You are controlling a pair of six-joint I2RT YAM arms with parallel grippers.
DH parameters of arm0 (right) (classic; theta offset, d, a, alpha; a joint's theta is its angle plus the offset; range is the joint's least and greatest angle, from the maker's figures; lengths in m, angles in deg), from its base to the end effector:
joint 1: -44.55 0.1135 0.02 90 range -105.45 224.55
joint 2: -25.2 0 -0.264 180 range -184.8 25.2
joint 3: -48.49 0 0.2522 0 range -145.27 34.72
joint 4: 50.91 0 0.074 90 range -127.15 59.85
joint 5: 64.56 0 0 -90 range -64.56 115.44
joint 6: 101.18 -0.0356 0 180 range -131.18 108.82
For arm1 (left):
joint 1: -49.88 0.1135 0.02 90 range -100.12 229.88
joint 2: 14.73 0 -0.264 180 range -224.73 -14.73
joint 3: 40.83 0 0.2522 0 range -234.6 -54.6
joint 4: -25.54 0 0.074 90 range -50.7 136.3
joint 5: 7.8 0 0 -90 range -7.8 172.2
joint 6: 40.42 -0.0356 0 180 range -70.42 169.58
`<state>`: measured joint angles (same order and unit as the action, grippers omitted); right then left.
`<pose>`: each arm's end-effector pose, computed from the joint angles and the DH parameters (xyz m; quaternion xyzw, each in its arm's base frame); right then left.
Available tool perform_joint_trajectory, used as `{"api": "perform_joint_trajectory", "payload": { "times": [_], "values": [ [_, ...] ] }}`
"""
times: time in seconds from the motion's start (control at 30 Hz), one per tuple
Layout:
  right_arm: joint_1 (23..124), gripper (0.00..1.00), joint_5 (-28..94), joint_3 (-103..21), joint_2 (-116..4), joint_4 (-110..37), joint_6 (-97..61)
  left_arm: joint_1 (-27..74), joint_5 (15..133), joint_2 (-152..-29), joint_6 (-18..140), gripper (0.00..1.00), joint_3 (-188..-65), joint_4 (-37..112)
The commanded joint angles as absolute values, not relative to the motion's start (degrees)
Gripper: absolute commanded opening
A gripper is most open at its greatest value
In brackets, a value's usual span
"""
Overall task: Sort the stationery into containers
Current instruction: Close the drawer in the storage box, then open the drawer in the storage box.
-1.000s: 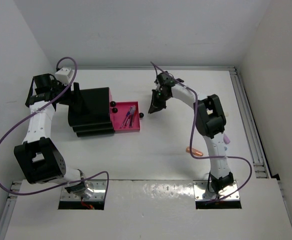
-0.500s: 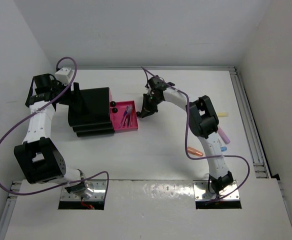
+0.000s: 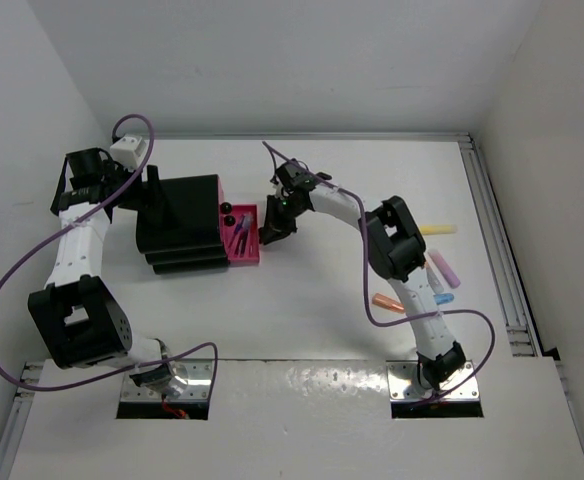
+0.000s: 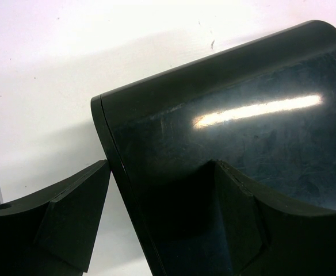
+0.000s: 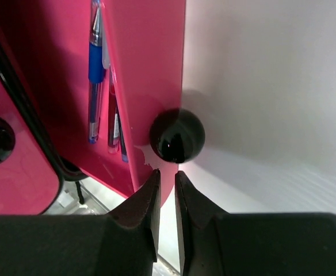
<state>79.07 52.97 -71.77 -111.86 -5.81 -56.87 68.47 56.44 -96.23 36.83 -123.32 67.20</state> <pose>0.4063 0.2994 0.1273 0.0342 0.9434 0.3284 0.0317 0.3022 0.0853 0.3098 0.0478 0.8895 -0.0852 0.4464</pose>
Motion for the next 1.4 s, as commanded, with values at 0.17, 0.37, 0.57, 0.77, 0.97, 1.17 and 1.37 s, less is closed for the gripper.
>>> {"api": "perform_joint_trajectory", "payload": {
  "times": [0.17, 0.37, 0.57, 0.77, 0.97, 1.17, 1.37],
  "values": [
    [81.9, 0.16, 54.7, -77.1, -113.8, -9.9, -60.3, 69.0, 60.8, -98.1, 34.4, 0.78, -118.6, 76.6],
    [83.4, 0.19, 54.6, -79.5, -116.0, -11.7, -62.4, 69.0, 60.8, -98.1, 34.7, 0.78, -118.5, 76.6],
    [85.0, 0.21, 54.6, -81.6, -117.9, -13.7, -65.0, 69.0, 60.7, -98.7, 35.0, 0.78, -119.2, 76.6],
    [86.5, 0.26, 56.8, -82.4, -118.9, -18.0, -68.7, 69.0, 59.9, -99.5, 36.0, 0.78, -119.4, 76.6],
    [86.6, 0.39, 58.3, -81.6, -119.2, -19.7, -72.4, 68.8, 59.7, -99.6, 36.6, 0.78, -118.7, 76.3],
    [84.5, 0.42, 59.4, -78.8, -116.7, -19.7, -71.4, 68.9, 59.4, -99.5, 36.1, 0.78, -119.0, 76.6],
    [79.7, 0.33, 64.2, -72.7, -111.1, -23.9, -68.6, 68.5, 59.4, -99.5, 36.3, 0.78, -118.8, 76.0]
  ]
}}
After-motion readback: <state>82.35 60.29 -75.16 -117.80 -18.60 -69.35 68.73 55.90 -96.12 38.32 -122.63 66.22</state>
